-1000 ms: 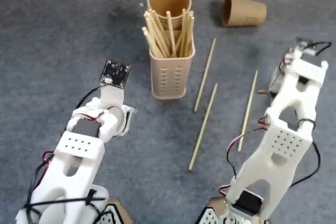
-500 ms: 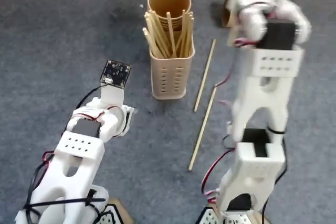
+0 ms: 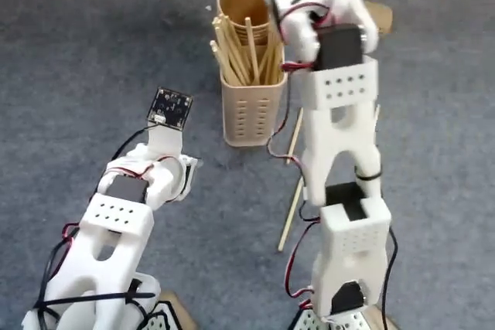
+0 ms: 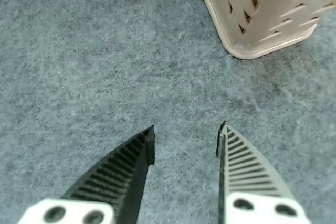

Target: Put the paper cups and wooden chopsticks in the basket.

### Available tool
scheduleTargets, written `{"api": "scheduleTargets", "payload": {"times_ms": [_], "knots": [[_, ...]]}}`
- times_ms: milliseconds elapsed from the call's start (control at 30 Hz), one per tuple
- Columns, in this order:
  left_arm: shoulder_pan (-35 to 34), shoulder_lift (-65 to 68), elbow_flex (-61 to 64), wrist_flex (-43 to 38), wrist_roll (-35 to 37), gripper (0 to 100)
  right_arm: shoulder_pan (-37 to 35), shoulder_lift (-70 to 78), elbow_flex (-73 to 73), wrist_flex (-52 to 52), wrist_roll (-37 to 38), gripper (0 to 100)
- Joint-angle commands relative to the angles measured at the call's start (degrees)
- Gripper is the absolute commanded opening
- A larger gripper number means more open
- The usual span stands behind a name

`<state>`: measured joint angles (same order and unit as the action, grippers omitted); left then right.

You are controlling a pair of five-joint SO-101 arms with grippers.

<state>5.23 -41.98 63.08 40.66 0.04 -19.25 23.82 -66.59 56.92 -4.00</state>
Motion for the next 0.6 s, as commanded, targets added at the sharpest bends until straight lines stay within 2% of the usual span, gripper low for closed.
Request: {"api": "scheduleTargets", "payload": {"times_ms": [0,300,567], "knots": [[0.66,-1.19,-0.31,-0.97,-0.53,20,-1.10,-0.57,-1.80,-1.54,-0.09,0.5],[0.48,-1.19,-0.48,-0.97,-0.53,20,-1.27,-0.66,-2.77,3.12,-0.09,0.5],[0.40,-1.19,-0.48,-1.05,-0.53,20,-4.53,0.40,-25.71,13.49,0.00,0.4]]}}
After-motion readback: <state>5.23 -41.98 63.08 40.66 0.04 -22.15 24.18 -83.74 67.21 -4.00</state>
